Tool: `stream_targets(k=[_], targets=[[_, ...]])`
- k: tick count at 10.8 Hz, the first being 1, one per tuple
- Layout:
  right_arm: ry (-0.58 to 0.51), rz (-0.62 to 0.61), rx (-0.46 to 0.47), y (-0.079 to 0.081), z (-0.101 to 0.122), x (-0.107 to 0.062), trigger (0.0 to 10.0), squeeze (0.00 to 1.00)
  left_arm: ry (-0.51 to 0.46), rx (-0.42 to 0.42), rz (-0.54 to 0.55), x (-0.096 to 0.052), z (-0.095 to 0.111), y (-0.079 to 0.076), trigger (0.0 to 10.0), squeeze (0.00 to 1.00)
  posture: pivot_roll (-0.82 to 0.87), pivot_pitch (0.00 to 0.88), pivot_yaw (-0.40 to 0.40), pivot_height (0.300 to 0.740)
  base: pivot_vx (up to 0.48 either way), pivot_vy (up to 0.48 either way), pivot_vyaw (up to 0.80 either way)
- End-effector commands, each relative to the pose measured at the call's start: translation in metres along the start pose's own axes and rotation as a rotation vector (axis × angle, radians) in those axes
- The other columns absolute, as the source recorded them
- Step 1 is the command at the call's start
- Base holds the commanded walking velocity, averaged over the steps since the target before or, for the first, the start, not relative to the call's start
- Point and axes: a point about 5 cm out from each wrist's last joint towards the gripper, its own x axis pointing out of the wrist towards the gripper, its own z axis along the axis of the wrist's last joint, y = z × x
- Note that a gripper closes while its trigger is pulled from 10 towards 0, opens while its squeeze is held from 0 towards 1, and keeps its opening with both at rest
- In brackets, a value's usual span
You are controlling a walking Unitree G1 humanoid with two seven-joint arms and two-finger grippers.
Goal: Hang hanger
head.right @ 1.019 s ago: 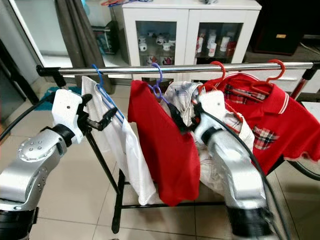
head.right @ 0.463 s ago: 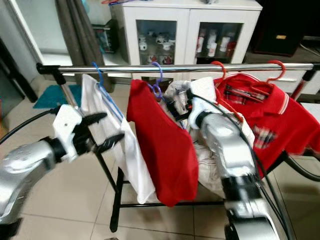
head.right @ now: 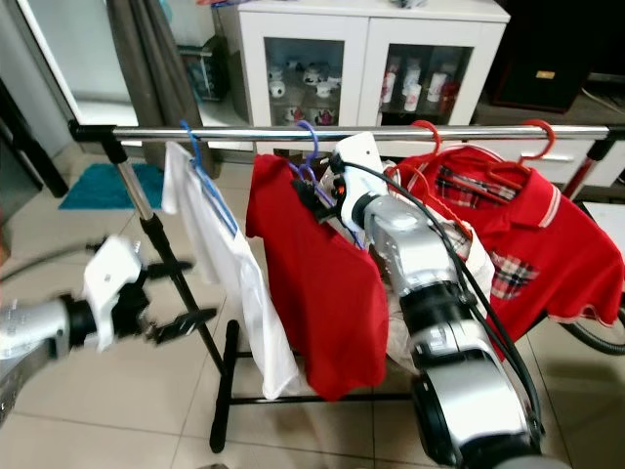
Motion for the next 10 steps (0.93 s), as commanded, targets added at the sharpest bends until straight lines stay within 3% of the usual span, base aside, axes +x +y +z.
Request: stream_targets(k=[1,5,7,8,10], targets=[[0.0,-0.009,-0.021,0.0,0.006,0.005,10.0,0.0,-0.01,0.026,0.025,-0.004,0.001,0.003,10.0,0.0,-0.02,0.0,0.002,0.74,0.0,0.0,0.0],[0.015,-0.113,0.092,-0.014,0.006,0.015,9.6,0.0,-0.06,0.041,-0.015,-0.004,0.008,-0.007,10.0,0.0,-0.01,0.0,-0.004,0.74,0.0,0.0,0.0],[0.015,-0.098,0.088,-0.008,0.01,0.022,3.0,0.0,-0.086,0.058,-0.029,0.0,0.017,-0.006,10.0,0.0,-0.01,0.0,0.001,0.74,0.0,0.0,0.0],[0.016,-0.087,0.089,-0.005,0.011,0.024,1.7,0.0,-0.091,0.062,-0.035,0.001,0.019,-0.006,10.0,0.0,-0.01,0.0,0.001,0.74,0.0,0.0,0.0],[0.032,-0.088,0.082,0.0,0.009,0.028,0.9,0.0,-0.095,0.064,-0.041,0.003,0.023,-0.007,10.0,0.0,0.0,0.0,-0.003,0.74,0.0,0.0,0.0]])
